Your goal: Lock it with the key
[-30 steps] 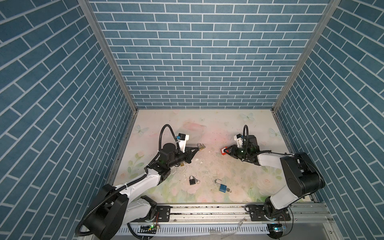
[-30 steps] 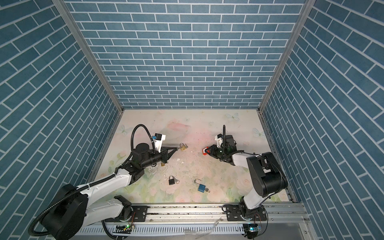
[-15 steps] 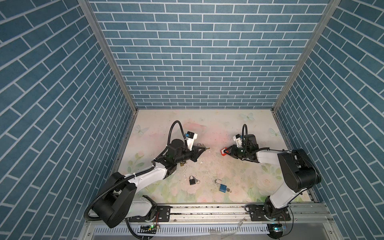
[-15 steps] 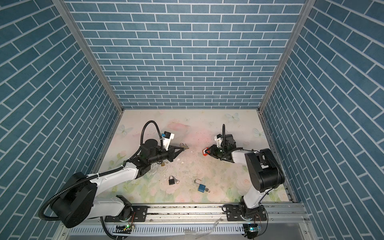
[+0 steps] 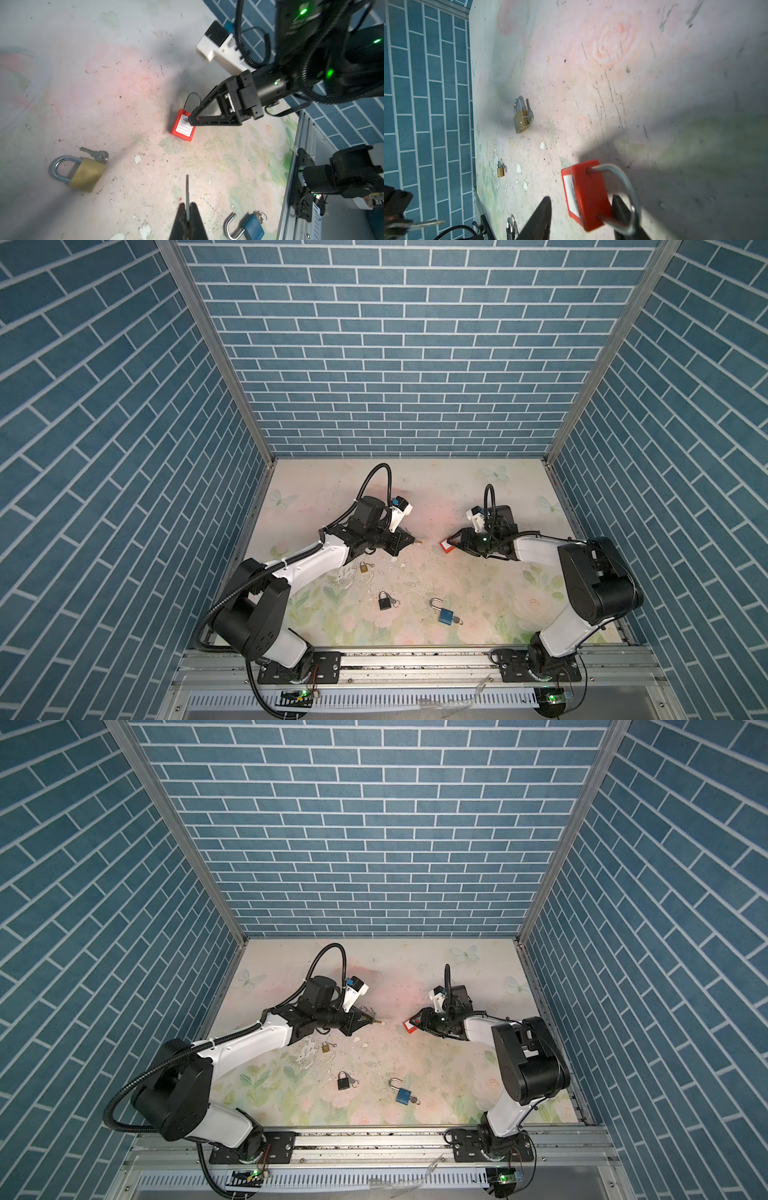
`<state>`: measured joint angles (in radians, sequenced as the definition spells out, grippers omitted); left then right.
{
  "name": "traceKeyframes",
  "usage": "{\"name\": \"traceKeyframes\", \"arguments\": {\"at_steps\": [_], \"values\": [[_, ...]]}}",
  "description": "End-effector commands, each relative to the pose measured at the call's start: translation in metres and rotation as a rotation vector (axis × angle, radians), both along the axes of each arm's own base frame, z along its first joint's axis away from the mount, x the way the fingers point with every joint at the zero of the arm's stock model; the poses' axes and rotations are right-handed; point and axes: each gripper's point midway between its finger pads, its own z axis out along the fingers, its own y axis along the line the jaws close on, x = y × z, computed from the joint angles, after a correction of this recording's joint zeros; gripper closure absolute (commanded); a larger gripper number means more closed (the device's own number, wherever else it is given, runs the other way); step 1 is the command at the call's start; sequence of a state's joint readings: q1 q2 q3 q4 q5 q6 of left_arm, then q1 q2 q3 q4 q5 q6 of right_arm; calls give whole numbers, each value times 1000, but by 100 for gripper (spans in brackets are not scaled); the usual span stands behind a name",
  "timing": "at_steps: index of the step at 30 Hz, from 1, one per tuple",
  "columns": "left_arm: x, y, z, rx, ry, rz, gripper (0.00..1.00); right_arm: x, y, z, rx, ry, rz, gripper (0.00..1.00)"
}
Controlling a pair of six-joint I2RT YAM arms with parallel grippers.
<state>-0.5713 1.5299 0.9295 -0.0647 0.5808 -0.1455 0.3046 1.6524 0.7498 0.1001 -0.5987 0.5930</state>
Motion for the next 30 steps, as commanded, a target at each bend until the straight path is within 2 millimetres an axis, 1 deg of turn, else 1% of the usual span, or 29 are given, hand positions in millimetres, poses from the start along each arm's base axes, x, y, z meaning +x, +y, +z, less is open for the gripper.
{"name": "traceKeyframes", "arguments": {"at_steps": [1,6,10,16,19,22,30], "values": [[2,5,-6,87,15,-41,100,7,-14,16,-78,-41,-29,51],[12,-6,-11,112,48,-71,100,9,-31,26,-155,-54,-83,50],[19,-21,-17,108,74,-91,100,7,-35,36,-158,-68,-93,51],[6,-53,-38,81,163,-153,100,3,-34,49,-135,-97,-95,52],[0,-65,-49,55,202,-160,100,2,-35,51,-133,-107,-94,52],[0,-74,-58,46,219,-155,100,1,-35,51,-128,-106,-89,52],[13,-88,-76,27,241,-130,100,-1,-37,48,-123,-98,-90,53]]}}
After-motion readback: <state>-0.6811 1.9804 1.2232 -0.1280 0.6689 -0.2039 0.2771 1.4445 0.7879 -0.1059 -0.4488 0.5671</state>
